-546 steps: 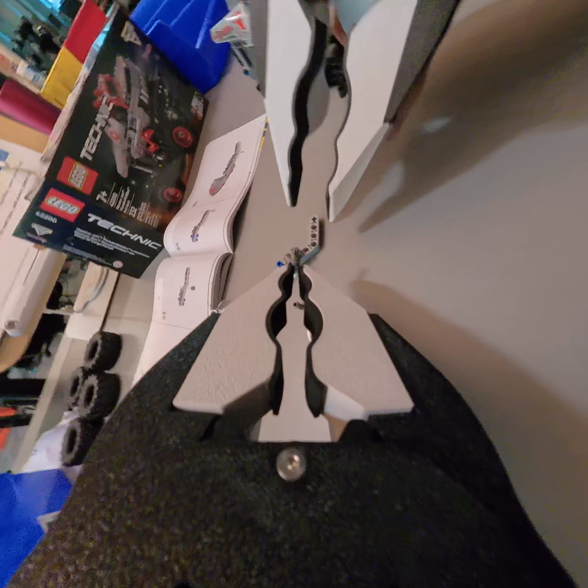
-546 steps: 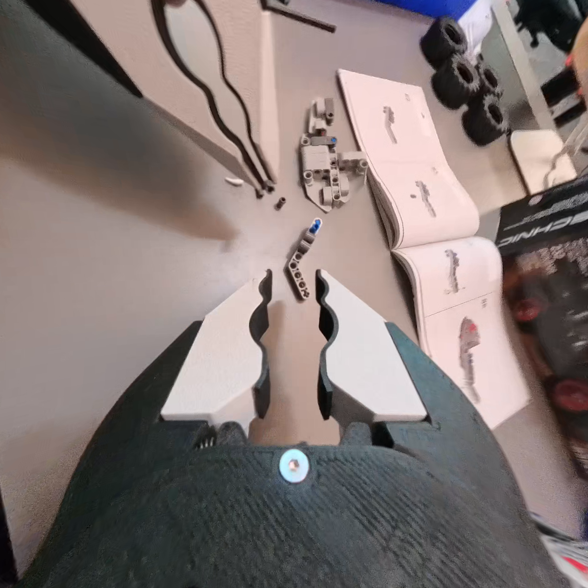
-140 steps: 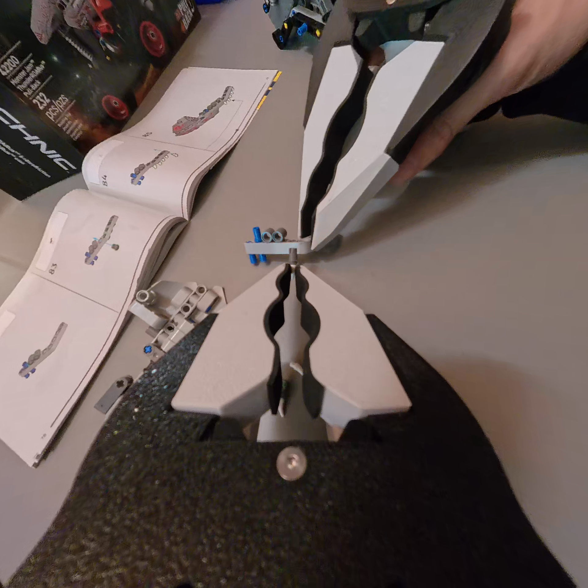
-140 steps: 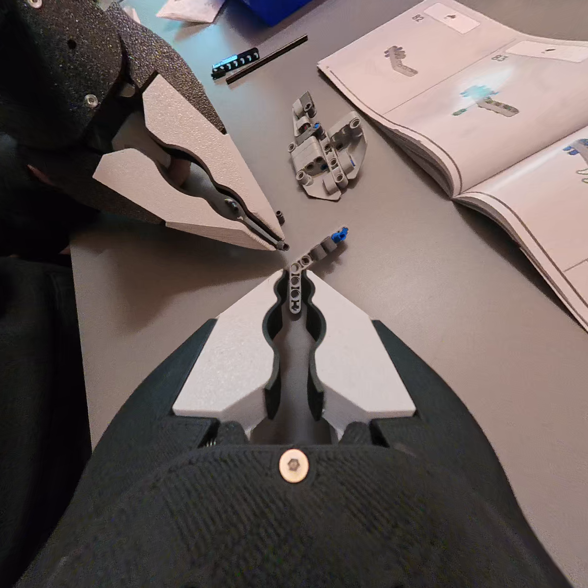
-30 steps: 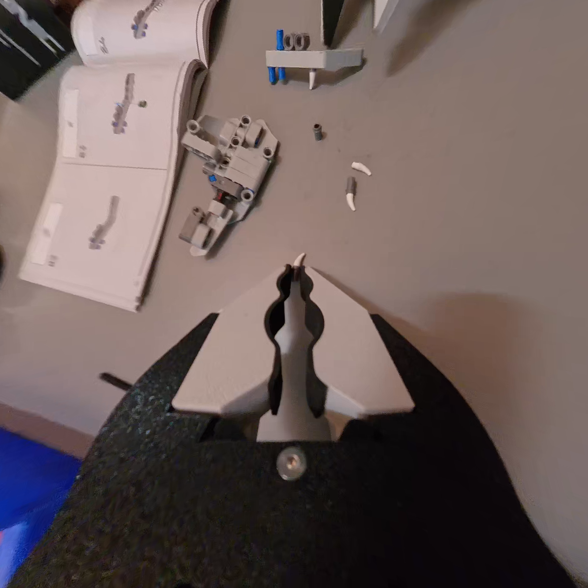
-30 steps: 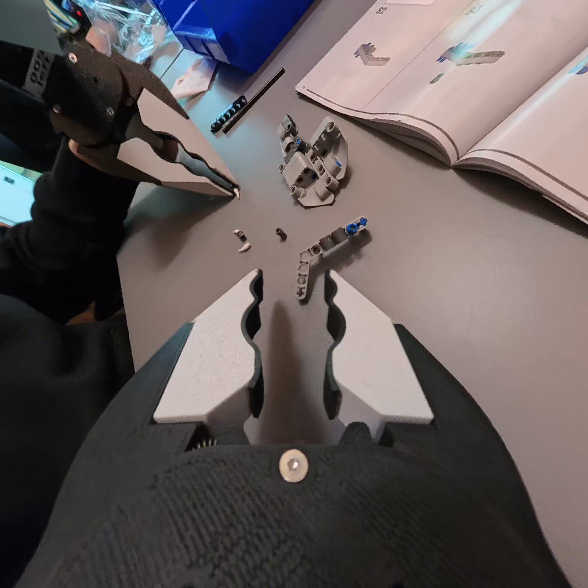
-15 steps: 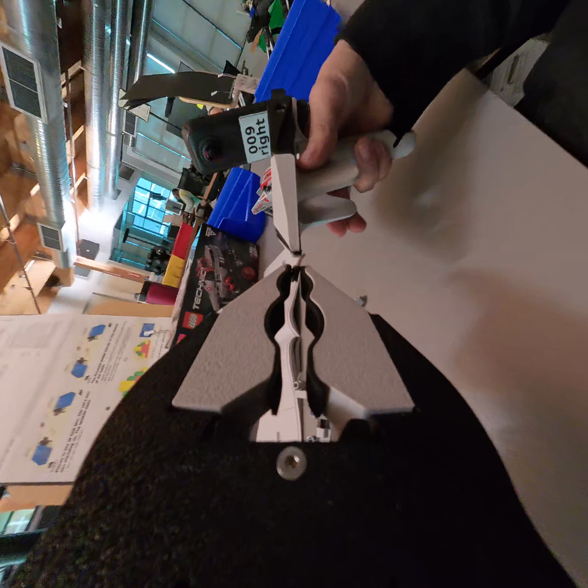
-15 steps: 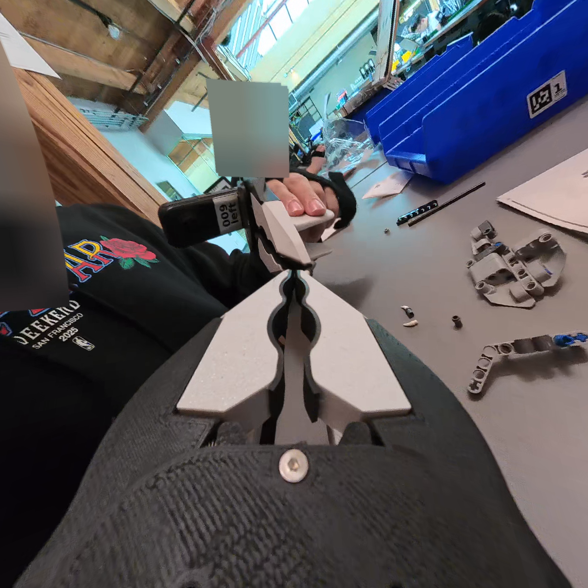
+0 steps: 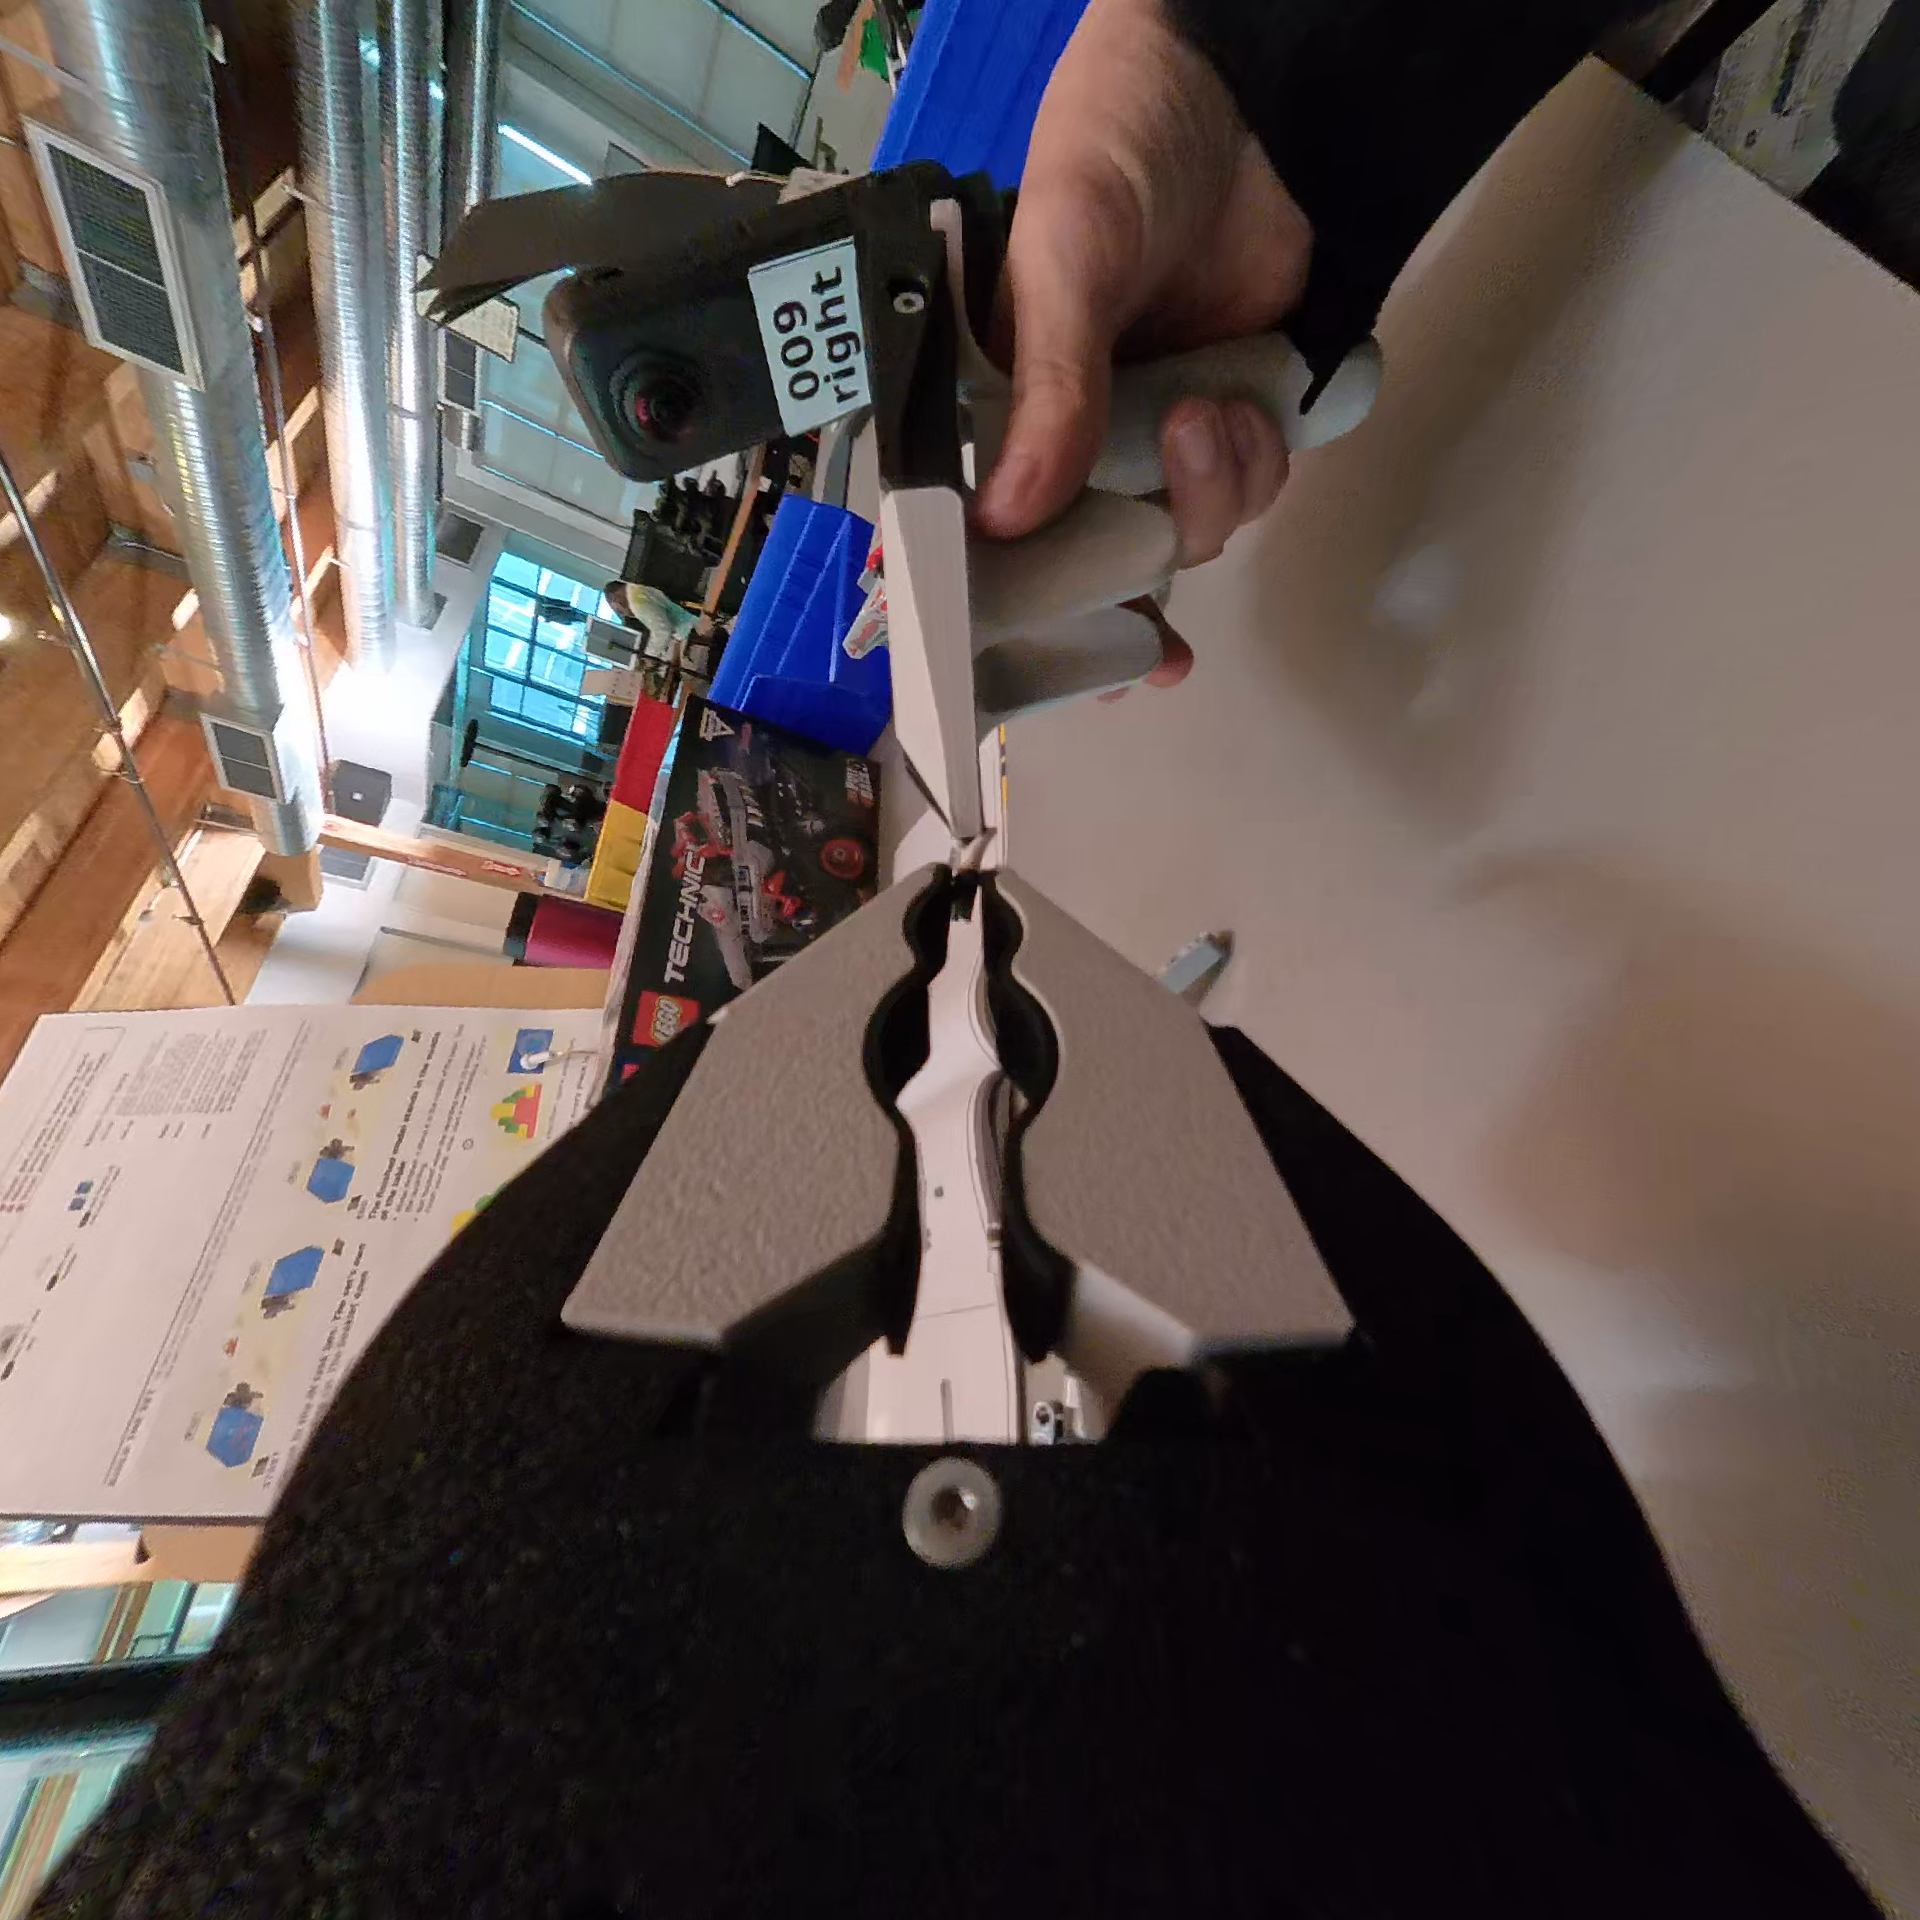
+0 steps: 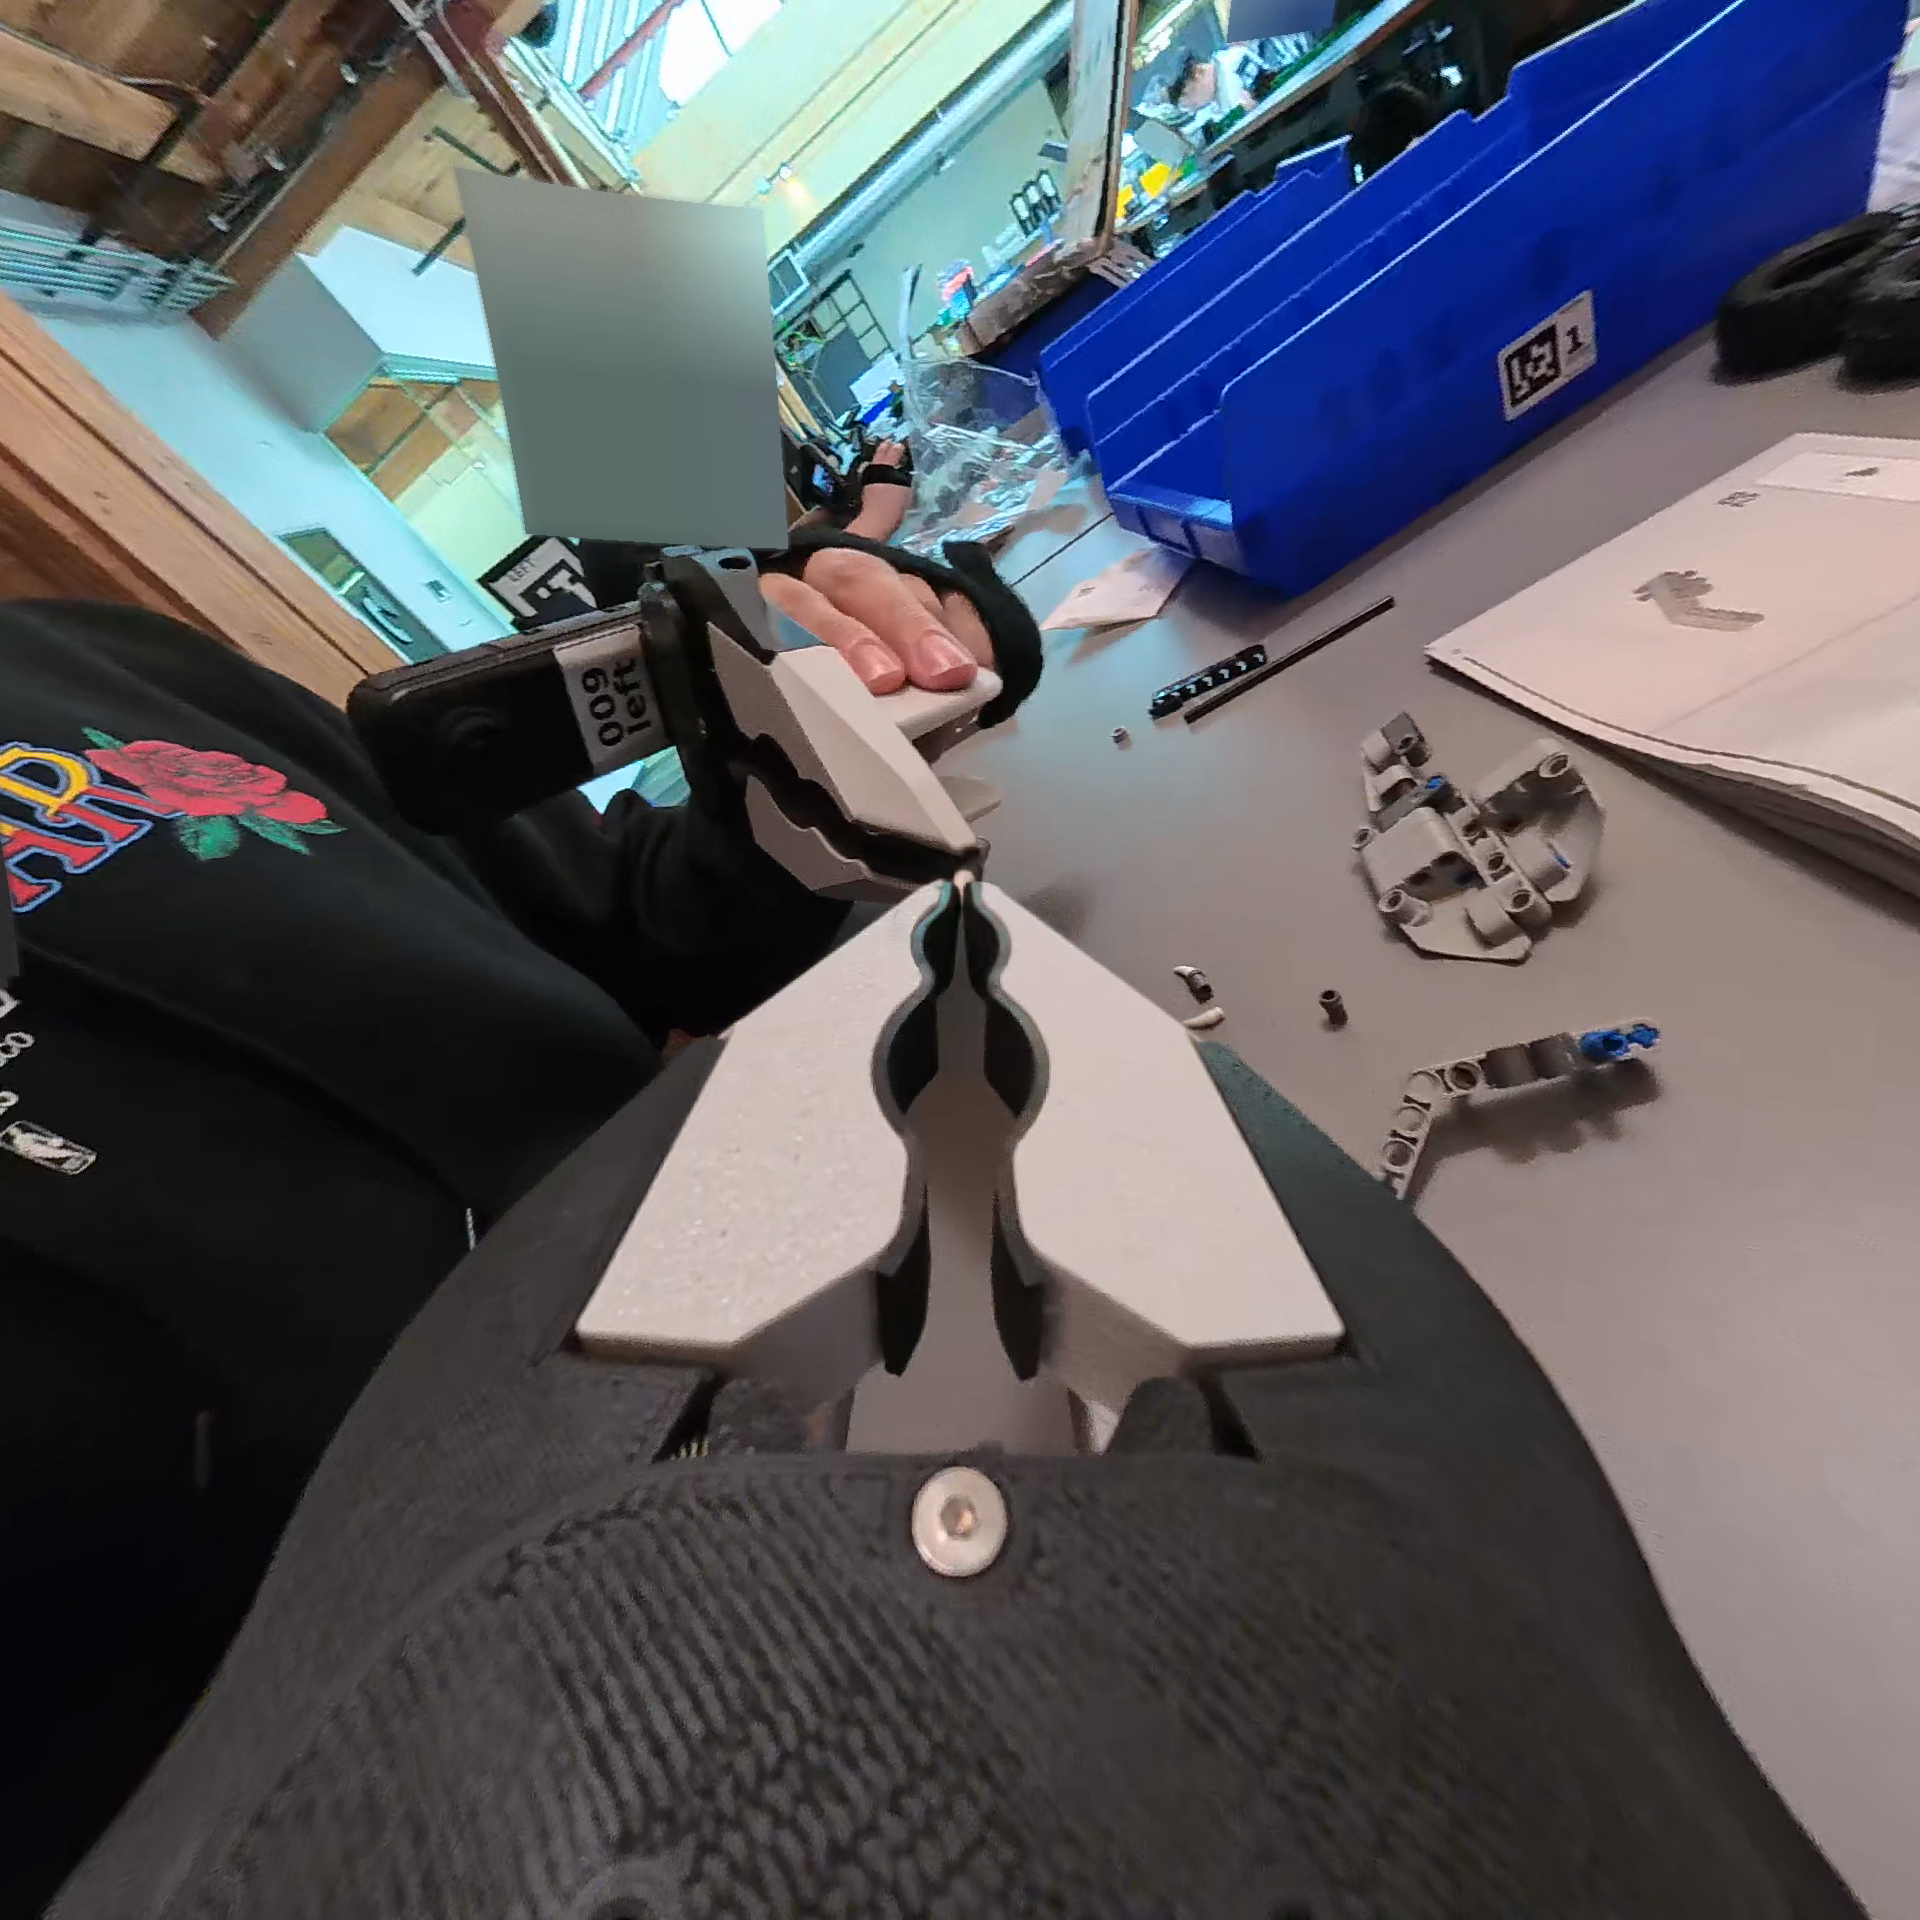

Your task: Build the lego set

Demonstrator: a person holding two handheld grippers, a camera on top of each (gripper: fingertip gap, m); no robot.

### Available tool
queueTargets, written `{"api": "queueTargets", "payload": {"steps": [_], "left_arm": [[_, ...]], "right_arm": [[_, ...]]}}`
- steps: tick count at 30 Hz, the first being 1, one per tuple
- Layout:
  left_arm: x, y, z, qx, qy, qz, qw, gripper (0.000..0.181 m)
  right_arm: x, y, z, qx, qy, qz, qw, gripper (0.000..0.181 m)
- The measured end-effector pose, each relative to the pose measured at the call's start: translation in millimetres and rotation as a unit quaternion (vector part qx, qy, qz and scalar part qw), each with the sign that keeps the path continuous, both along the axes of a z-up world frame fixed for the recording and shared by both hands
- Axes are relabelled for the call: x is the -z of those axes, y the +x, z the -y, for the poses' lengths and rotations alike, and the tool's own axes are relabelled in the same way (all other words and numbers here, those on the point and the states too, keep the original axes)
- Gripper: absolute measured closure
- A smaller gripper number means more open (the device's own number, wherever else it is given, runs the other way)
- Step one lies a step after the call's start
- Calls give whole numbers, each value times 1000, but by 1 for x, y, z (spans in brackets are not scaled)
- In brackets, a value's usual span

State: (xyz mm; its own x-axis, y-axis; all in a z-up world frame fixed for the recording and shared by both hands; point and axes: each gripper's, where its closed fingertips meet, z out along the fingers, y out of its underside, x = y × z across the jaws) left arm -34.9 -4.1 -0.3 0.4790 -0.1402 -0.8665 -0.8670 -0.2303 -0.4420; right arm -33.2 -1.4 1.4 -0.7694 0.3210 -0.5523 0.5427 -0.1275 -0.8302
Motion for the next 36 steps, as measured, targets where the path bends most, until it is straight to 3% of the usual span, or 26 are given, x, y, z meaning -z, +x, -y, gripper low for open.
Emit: {"api": "queueTargets", "payload": {"steps": [5,12,16,17,19,21,23,25,28,34,36], "left_arm": [[-1,2,0,3,6,-1,1000,179],[-1,-1,-1,-9,12,2,1000,179],[-4,-19,-1,-59,49,149,986,175],[-4,-28,0,-88,64,212,971,173],[1,-39,2,-128,82,377,914,166],[-2,-33,-1,-96,106,550,823,157],[-10,-27,-3,-52,126,671,728,155],[-14,-21,-5,-19,129,727,674,156],[-12,-18,-8,-11,118,763,635,163],[-11,-19,-7,0,111,807,580,169],[-13,-20,-6,15,118,830,546,172]], "right_arm": [[-1,0,0,2,-1,-6,1000,175],[4,-1,3,12,29,-31,999,180],[1,-15,1,87,98,-124,984,180],[1,-21,-2,121,133,-160,971,180],[-1,-32,-12,197,218,-240,925,180],[-7,-35,-18,250,298,-330,860,180],[-10,-32,-16,270,379,-422,778,181],[-7,-30,-9,264,449,-477,708,181],[-4,-29,2,249,497,-520,649,181],[-7,-32,-3,265,542,-533,592,181],[-7,-32,0,257,549,-542,582,181]]}}
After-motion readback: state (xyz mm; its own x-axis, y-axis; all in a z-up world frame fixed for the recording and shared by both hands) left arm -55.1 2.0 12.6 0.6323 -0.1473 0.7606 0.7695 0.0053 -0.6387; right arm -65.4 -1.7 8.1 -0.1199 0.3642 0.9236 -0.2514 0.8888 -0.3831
